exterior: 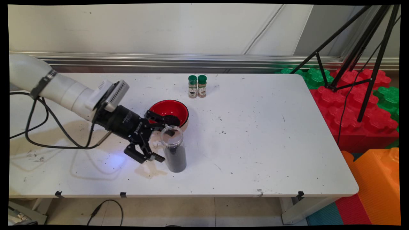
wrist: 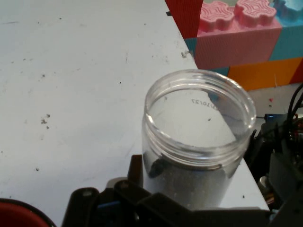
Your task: Pick up the black seasoning powder from the table
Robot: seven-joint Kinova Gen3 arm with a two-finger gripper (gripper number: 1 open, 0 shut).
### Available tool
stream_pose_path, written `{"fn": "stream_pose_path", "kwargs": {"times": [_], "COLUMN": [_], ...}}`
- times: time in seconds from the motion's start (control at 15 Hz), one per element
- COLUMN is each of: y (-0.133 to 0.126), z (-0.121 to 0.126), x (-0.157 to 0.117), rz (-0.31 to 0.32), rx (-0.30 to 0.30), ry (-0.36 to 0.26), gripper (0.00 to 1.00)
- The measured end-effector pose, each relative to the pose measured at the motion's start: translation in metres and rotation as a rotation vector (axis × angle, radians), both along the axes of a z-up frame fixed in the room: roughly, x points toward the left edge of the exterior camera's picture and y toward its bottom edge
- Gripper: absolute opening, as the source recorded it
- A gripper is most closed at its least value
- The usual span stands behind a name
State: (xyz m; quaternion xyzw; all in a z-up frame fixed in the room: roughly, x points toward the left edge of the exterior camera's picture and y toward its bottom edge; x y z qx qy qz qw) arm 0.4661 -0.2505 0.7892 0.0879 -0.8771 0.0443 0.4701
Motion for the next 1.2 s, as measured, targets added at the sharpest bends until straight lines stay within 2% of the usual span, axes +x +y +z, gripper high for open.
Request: {"fn": "stream_pose_path", "kwargs": {"times": [0.6,1.2], "y": [-0.005,-0.009], "z": [-0.024,-0.033], "x": [-0.013,-0.019], "rz": [0.019,0.038], "rx": [0.000,-0.009], "ry": [-0.001,0.012], "gripper": [1.00,1.00]}}
